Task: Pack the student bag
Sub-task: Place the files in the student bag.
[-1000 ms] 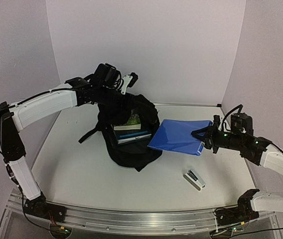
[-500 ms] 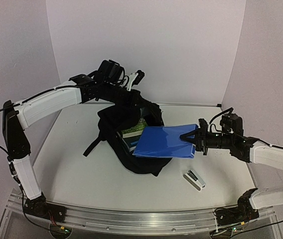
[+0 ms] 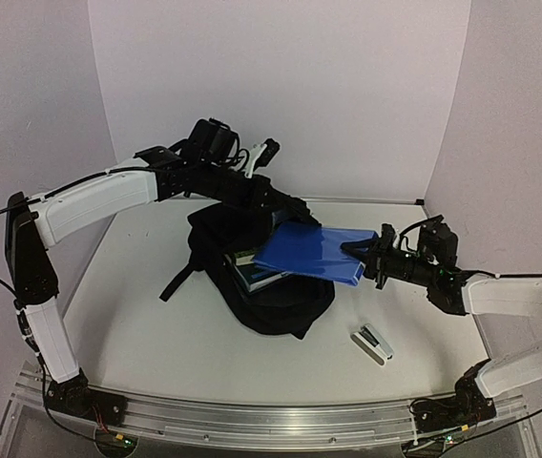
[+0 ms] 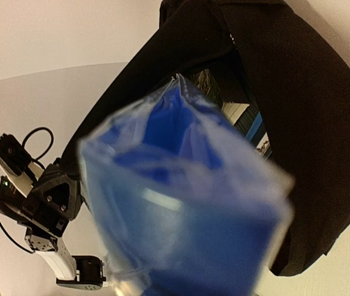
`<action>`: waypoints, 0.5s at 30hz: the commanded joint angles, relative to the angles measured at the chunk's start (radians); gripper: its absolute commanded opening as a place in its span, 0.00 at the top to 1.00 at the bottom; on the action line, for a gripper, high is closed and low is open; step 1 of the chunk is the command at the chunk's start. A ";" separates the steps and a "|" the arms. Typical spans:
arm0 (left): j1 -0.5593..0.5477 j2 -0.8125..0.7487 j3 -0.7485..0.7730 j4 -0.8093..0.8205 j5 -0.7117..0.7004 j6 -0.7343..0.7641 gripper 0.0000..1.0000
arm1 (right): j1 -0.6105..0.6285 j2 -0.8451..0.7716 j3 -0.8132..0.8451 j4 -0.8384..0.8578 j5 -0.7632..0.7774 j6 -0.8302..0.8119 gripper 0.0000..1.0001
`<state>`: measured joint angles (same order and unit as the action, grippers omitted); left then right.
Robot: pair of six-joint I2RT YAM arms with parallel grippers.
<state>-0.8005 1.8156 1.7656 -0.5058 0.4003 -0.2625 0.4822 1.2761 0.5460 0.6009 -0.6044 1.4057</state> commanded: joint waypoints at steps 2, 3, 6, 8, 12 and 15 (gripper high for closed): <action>-0.016 -0.076 -0.012 0.127 0.074 -0.014 1.00 | 0.032 0.042 0.019 0.181 0.224 0.058 1.00; -0.015 -0.079 -0.018 0.131 0.074 -0.015 1.00 | 0.042 0.054 0.029 0.184 0.251 0.059 1.00; -0.015 -0.081 -0.024 0.133 0.072 -0.018 1.00 | 0.093 0.093 0.065 0.189 0.341 0.072 1.00; -0.016 -0.079 -0.024 0.134 0.072 -0.020 1.00 | 0.135 0.115 0.086 0.189 0.419 0.077 1.00; -0.015 -0.081 -0.035 0.151 0.081 -0.029 1.00 | 0.230 0.167 0.108 0.207 0.602 0.094 1.00; -0.016 -0.086 -0.050 0.164 0.080 -0.033 1.00 | 0.281 0.236 0.140 0.211 0.708 0.108 1.00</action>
<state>-0.8043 1.8117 1.7183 -0.4482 0.4283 -0.2862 0.7107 1.4482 0.6152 0.7122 -0.1421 1.4840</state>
